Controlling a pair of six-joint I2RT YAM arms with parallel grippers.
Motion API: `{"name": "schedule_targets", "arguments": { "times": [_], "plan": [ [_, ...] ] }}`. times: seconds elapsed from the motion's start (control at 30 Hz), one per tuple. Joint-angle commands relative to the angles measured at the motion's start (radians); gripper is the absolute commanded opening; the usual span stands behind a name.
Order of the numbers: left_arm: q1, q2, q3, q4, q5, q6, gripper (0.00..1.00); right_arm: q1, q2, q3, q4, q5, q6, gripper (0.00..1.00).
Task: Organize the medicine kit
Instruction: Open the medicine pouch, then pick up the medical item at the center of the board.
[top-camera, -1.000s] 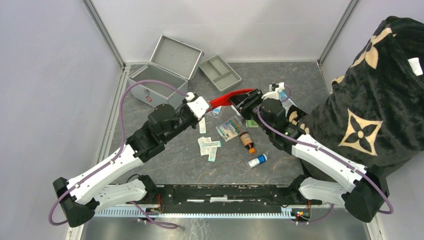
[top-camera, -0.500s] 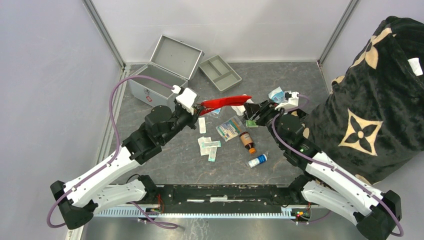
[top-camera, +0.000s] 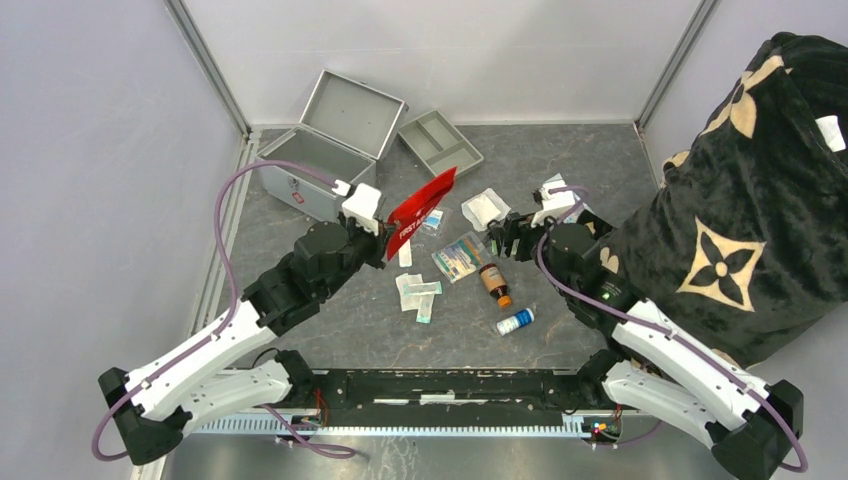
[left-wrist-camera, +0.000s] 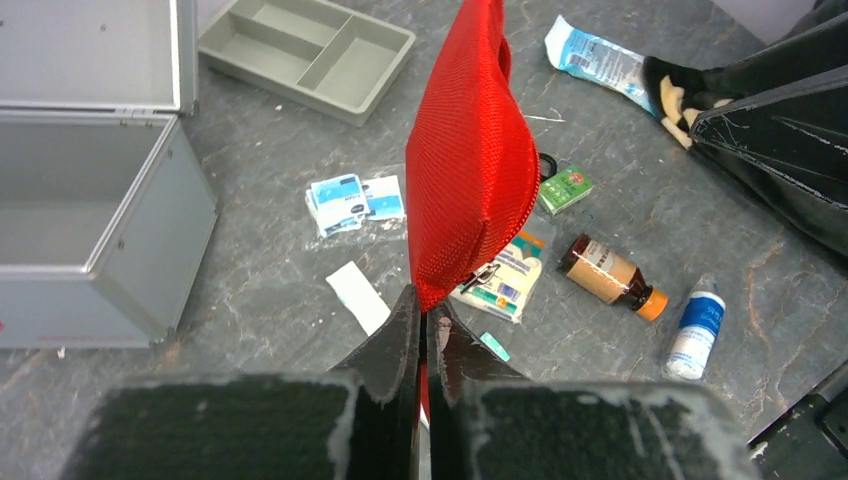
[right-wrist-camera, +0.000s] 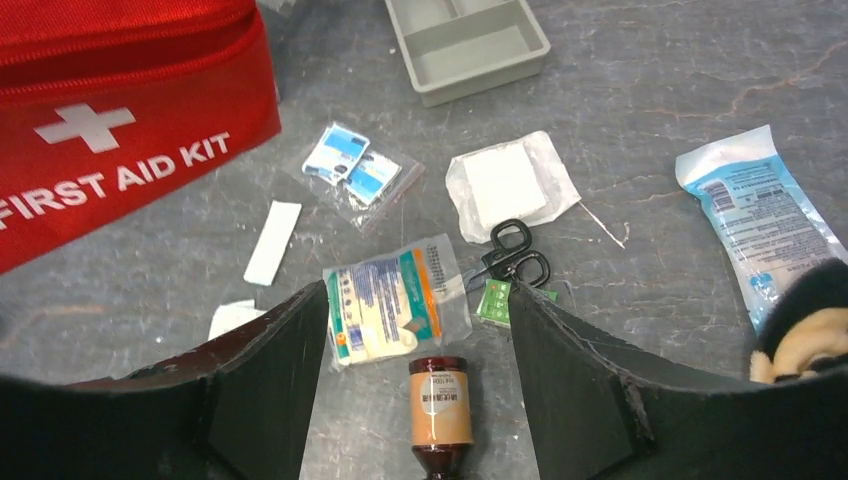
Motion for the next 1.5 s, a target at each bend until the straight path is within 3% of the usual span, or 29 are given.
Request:
{"name": "schedule_targets", "arguments": {
  "times": [0.0,0.23,0.37,0.5,0.6,0.7,0.83,0.97,1.23,1.47],
  "plan": [
    [-0.005,-0.067,-0.019,-0.023,-0.125,-0.105,0.02,-0.004,0.081,0.109,-0.114,-0.104,-0.092,0.73],
    [-0.005,-0.201,-0.039,-0.138,-0.325,-0.22,0.02,-0.006,0.218,0.143,-0.132,-0.216,-0.046,0.75],
    [-0.005,-0.292,-0.069,-0.162,-0.339,-0.214,0.02,-0.005,0.267,0.157,-0.128,-0.213,-0.018,0.77],
    [-0.005,-0.352,-0.097,-0.165,-0.339,-0.198,0.02,-0.006,0.335,0.179,-0.122,-0.309,0.015,0.77],
    [-0.004,-0.381,-0.118,-0.165,-0.346,-0.191,0.02,-0.005,0.375,0.132,-0.061,-0.38,0.138,0.71],
    [-0.005,-0.403,-0.127,-0.155,-0.328,-0.176,0.02,0.004,0.378,-0.012,0.147,-0.426,0.375,0.66],
    [-0.005,-0.411,-0.13,-0.15,-0.305,-0.155,0.02,0.083,0.414,-0.128,0.348,-0.345,0.579,0.66],
    [-0.004,-0.409,-0.131,-0.166,-0.267,-0.135,0.02,0.165,0.494,-0.12,0.379,-0.26,0.669,0.67],
    [-0.005,-0.436,-0.168,-0.162,-0.227,-0.194,0.02,0.179,0.578,-0.154,0.417,-0.217,0.781,0.67],
    [-0.005,-0.477,-0.169,-0.184,-0.297,-0.213,0.02,0.208,0.604,-0.214,0.474,-0.186,0.938,0.67]
  ]
}}
